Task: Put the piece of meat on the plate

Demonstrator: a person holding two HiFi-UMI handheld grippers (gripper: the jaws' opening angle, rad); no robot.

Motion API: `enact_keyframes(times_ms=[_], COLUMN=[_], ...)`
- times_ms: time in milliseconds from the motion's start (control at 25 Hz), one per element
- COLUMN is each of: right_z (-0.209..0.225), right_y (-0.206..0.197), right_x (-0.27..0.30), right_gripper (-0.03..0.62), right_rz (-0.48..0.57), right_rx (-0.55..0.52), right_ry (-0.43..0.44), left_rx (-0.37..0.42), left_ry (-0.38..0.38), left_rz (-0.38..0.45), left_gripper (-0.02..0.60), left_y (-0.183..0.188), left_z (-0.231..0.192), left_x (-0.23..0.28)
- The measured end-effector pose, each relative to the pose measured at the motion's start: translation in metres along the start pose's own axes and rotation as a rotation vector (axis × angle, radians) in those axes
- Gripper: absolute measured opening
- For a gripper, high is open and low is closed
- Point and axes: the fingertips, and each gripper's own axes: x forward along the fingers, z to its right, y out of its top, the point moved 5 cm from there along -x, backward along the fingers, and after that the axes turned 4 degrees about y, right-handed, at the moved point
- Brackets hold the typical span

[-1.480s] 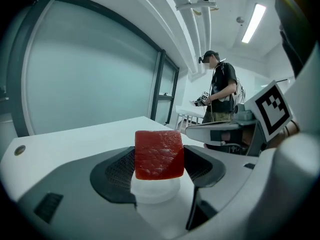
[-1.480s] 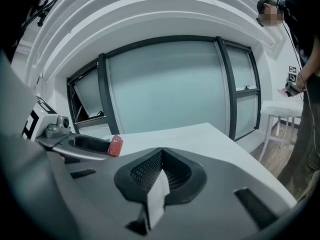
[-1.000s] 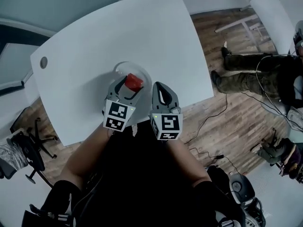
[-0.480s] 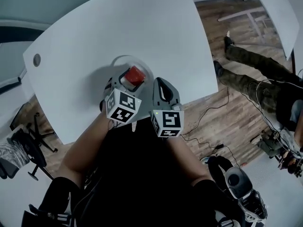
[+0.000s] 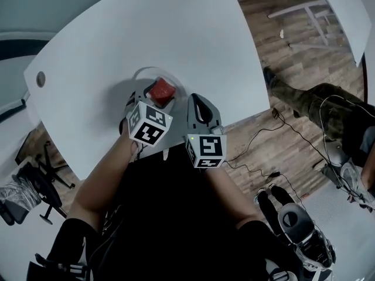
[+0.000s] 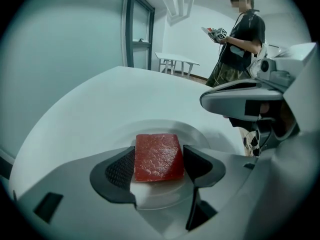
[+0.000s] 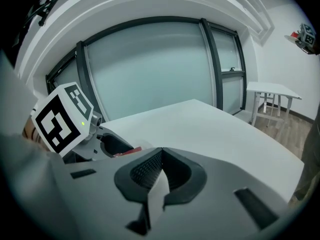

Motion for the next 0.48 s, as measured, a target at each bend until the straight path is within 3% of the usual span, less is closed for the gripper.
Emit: enact_keyframes(times_ms=[480], right_z=[0.0042], right_y=[0.0051], right_x=[-0.0106], right_gripper=[0.003], right_rz=[0.025], right_rx=[0.009], right_ry=[-0.018], left_rx=[0.020], left_ry=[-0.015], left_rz=[0.079], left_gripper=[0.304], left_y=[0.0057], left_z=[0.0007], left_x=[-0.0047])
